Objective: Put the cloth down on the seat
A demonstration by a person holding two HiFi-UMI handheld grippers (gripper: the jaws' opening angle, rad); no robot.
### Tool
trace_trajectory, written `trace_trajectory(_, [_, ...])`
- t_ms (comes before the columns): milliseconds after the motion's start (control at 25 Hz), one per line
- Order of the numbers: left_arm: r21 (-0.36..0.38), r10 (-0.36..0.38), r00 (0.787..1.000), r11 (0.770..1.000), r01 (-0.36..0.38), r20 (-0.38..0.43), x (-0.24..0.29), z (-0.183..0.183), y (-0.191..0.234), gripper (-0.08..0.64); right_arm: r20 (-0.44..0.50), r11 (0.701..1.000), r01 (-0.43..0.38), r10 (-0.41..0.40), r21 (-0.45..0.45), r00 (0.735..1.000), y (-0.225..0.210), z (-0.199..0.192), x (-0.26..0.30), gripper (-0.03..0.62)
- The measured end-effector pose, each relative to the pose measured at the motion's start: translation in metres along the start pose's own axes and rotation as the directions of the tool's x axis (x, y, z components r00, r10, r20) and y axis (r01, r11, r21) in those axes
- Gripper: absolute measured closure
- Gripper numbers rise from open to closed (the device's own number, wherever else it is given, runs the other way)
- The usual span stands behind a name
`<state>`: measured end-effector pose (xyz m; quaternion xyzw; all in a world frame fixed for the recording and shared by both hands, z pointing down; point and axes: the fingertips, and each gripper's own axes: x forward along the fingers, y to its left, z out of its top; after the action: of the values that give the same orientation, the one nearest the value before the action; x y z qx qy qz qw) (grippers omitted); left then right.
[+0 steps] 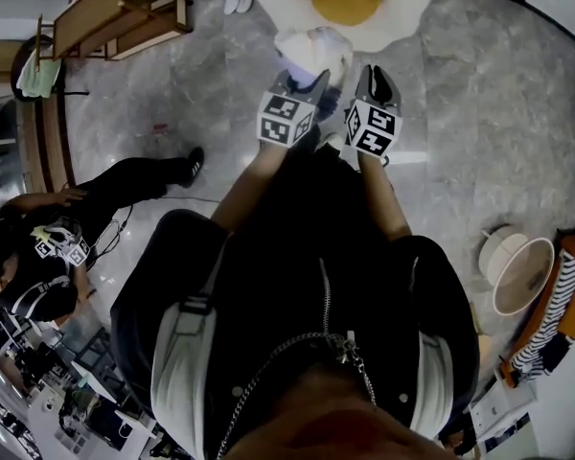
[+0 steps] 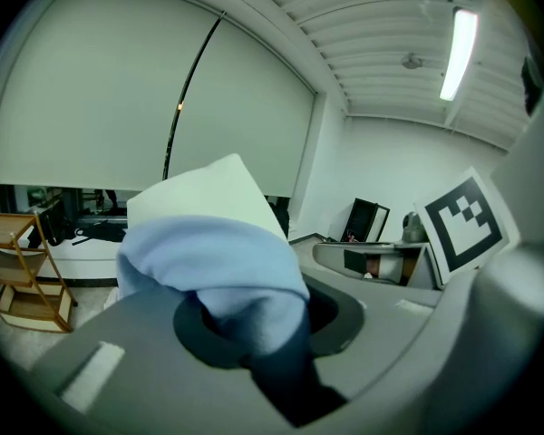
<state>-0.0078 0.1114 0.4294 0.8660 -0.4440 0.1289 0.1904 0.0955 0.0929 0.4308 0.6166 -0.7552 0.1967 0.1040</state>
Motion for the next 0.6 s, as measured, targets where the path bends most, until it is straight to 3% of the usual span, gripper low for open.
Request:
trace_trajectory(240, [-0.010, -0.026, 1.000, 1.000, 0.026, -0.015, 0.027, 0.002, 0.013, 0.460, -0.005, 1.000, 0.019, -0.019, -0.005, 1.000, -0.008, 0.007, 0.024, 0.554])
trace_trajectory(600, [-0.005, -0.074, 0.997, 0.997, 0.074, -0.003, 0.076, 0.037, 0.053, 0.460, 0.012, 0.998, 0.058, -0.058, -0.024, 0.998, -0.010, 0.045, 0.081, 0.555])
